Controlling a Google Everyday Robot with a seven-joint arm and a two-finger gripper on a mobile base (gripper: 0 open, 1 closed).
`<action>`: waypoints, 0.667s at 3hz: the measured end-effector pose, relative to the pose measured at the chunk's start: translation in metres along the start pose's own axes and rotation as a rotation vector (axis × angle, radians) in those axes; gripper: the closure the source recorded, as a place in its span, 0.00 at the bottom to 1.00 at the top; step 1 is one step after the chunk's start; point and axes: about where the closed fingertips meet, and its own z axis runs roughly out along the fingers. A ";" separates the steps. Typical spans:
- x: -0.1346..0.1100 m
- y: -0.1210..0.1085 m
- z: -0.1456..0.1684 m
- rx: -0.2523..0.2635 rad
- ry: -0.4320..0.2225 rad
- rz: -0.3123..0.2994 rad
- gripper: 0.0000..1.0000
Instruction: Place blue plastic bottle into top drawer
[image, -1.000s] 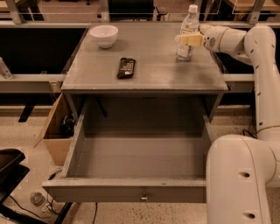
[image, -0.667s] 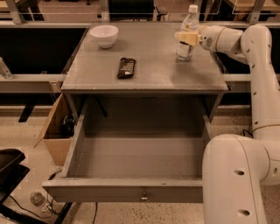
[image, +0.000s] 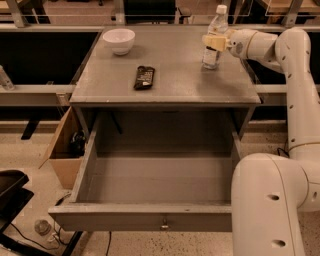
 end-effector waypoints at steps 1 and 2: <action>0.000 0.000 0.000 0.000 0.000 0.000 1.00; -0.029 0.036 -0.008 -0.069 0.107 -0.110 1.00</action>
Offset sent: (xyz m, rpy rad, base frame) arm -0.0486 0.0344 0.0622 -0.2596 -0.0049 0.1441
